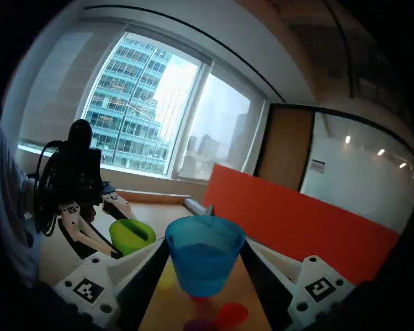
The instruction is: Pour water
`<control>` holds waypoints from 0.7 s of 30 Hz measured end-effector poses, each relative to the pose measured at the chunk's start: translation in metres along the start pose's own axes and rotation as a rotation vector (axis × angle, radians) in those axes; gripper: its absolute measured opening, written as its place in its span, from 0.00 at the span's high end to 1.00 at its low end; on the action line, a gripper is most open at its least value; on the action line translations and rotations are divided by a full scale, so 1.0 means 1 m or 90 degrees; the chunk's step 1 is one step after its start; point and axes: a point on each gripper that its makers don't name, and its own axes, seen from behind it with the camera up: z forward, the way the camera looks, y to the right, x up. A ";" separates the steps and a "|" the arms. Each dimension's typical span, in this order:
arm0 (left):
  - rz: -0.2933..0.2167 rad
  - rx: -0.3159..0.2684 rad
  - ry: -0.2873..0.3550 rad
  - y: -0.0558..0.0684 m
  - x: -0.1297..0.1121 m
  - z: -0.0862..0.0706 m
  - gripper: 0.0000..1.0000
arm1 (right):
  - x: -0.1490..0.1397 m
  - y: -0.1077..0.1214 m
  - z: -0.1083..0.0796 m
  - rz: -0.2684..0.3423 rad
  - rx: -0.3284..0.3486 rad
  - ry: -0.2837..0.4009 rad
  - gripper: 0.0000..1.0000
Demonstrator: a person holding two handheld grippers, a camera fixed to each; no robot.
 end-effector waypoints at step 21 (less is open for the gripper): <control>0.006 -0.013 -0.001 0.009 0.000 0.004 0.15 | 0.038 0.020 0.013 -0.137 -0.010 0.023 0.09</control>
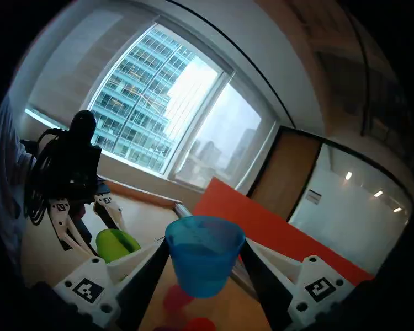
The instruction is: Pour water
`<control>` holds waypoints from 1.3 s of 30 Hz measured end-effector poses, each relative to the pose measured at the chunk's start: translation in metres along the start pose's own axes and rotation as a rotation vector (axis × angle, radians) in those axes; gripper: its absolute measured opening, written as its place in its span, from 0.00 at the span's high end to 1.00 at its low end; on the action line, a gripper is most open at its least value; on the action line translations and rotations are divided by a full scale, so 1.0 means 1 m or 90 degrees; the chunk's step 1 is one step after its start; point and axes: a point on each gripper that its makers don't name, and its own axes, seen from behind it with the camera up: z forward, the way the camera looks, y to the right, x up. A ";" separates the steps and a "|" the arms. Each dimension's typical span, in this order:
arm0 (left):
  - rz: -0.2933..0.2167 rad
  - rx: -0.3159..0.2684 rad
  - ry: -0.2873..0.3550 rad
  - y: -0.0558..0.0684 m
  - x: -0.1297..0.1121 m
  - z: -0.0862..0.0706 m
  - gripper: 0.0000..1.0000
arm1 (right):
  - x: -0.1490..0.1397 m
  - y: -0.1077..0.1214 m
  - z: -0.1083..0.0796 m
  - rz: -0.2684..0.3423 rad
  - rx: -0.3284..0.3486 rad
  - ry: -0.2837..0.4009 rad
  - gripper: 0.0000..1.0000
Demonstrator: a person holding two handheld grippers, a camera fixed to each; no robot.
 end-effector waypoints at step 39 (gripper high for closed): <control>-0.013 -0.011 0.020 0.003 0.008 0.009 0.15 | 0.029 0.026 0.037 -0.305 -0.016 -0.006 0.10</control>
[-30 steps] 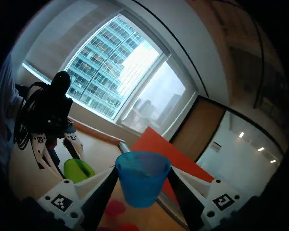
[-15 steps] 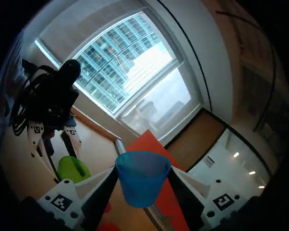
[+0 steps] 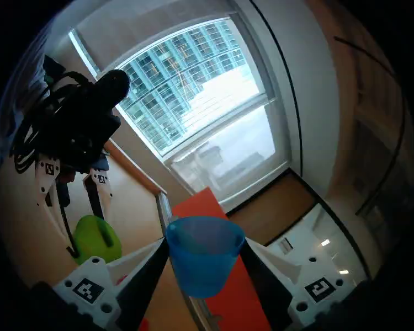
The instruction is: Pour water
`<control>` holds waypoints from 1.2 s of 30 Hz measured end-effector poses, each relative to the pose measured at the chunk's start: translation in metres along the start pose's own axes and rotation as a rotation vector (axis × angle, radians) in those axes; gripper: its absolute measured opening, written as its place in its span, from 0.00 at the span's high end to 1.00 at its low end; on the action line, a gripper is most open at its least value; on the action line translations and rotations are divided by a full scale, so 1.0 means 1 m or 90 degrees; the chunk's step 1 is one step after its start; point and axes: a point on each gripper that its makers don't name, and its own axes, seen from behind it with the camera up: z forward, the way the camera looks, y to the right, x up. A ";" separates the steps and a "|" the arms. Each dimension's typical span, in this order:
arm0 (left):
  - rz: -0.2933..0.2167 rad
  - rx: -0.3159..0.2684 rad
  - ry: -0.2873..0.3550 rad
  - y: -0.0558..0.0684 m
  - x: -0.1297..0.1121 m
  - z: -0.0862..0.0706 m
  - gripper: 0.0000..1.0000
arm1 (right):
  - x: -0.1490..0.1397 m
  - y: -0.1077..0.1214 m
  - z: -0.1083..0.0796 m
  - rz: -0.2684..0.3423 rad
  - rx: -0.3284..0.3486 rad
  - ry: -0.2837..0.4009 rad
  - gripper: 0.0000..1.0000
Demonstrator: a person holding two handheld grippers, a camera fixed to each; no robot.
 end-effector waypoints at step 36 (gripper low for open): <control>0.016 -0.009 -0.007 0.007 0.003 0.006 0.15 | 0.006 0.022 0.006 -0.147 -0.024 -0.013 0.10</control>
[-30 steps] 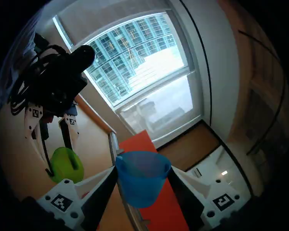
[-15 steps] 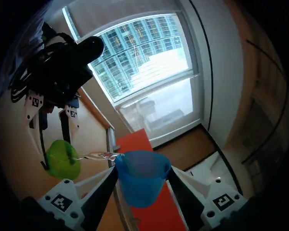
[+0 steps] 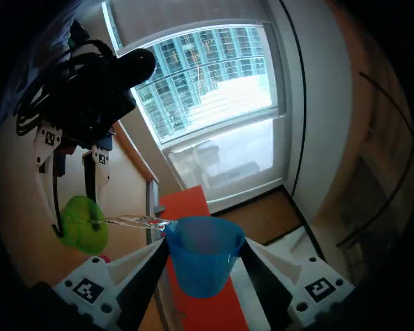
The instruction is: Pour water
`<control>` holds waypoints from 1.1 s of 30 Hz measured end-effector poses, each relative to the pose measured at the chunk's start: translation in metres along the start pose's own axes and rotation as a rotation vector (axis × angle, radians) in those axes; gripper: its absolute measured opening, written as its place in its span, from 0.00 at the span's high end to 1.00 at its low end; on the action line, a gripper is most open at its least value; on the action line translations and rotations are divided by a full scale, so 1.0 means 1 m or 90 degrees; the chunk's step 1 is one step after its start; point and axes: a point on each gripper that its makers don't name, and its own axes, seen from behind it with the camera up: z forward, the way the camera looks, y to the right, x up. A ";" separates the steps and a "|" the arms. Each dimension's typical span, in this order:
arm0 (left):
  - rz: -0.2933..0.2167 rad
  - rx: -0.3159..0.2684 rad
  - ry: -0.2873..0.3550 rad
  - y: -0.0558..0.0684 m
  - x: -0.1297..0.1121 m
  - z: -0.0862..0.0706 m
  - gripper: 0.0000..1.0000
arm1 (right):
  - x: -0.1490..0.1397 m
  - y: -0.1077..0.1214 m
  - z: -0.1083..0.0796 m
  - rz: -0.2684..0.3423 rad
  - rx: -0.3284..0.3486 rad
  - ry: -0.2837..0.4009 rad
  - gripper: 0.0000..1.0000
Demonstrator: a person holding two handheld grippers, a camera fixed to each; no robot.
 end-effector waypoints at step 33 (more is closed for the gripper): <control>0.004 -0.001 0.004 0.003 0.004 0.001 0.15 | 0.005 0.023 0.004 -0.119 -0.026 -0.010 0.10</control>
